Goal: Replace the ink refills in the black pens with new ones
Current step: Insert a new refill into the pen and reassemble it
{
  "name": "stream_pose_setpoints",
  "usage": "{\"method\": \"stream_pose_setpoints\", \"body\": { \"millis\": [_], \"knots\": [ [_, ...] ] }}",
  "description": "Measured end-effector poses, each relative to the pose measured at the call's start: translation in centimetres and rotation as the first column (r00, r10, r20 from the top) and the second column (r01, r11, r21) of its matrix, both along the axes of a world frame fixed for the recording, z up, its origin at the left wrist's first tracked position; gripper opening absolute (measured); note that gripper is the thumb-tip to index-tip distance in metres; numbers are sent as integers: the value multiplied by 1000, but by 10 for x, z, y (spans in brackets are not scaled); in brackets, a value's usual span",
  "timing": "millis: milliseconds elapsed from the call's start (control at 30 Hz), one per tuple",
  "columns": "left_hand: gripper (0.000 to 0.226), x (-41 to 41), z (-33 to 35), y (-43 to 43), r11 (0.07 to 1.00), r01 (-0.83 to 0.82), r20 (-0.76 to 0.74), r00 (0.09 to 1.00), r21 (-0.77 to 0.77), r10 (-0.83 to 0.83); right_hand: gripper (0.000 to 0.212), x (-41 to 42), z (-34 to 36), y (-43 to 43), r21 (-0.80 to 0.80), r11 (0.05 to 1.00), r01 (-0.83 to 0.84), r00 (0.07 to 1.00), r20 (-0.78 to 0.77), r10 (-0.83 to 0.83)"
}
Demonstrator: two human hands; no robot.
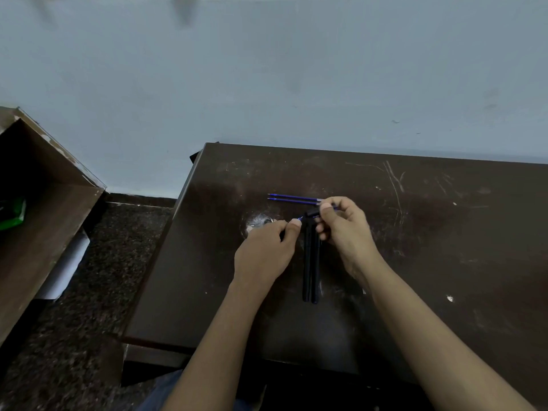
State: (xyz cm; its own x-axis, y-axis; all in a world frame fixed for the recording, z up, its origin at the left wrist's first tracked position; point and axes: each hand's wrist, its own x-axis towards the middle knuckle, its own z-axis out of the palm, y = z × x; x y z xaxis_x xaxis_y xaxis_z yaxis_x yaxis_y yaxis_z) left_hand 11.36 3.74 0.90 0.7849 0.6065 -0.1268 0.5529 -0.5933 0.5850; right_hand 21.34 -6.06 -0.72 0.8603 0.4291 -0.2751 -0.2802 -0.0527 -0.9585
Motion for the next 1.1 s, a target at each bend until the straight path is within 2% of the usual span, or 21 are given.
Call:
{"method": "stream_pose_setpoints", "body": {
  "millis": [67, 133, 200, 267, 333, 433, 633, 767, 833, 900, 1000, 1100],
  "knots": [
    [44, 0, 1, 1, 997, -67, 0, 998, -31, 67, 4, 6, -3, -5, -64, 997, 43, 997, 65, -39],
    [38, 2, 0, 2, 987, -131, 19, 991, -96, 133, 3, 7, -5, -9, -212, 977, 22, 972, 234, 29],
    [32, 4, 0, 3, 975, -179, 50, 981, -130, 187, 9, -1, -7, -8, -371, 928, -34, 900, 392, 190],
    [30, 5, -1, 4, 970, -213, 92, 970, -119, 224, 12, -12, -10, -4, -503, 857, -115, 796, 469, 382],
    [30, 4, -2, 5, 973, -210, 117, 968, -98, 221, 16, -21, -15, -1, -618, 769, -163, 688, 488, 537],
    [31, 3, -4, 5, 975, -201, 89, 974, -98, 210, 20, -30, -17, 1, -703, 688, -180, 625, 458, 632],
    [30, 6, -5, 6, 961, -222, 64, 970, -163, 235, 18, -34, -19, 1, -734, 656, -178, 582, 459, 671],
    [27, 5, -6, 5, 970, -199, 84, 974, -142, 212, 15, -32, -25, 2, -749, 633, -197, 545, 453, 705],
    [27, 5, -8, 5, 973, -188, 88, 976, -134, 201, 11, -29, -27, 3, -676, 714, -183, 596, 501, 628],
    [27, 4, -9, 6, 975, -180, 86, 978, -131, 192, 7, -25, -21, 4, -528, 837, -143, 742, 502, 444],
    [29, 5, -9, 4, 984, -125, 62, 989, -124, 133, 21, -19, -12, 4, -350, 930, -109, 925, 308, 224],
    [31, 5, -8, 1, 990, -18, 72, 997, -139, 28, 40, -17, -9, 2, -310, 937, -164, 959, 174, 225]
  ]
}}
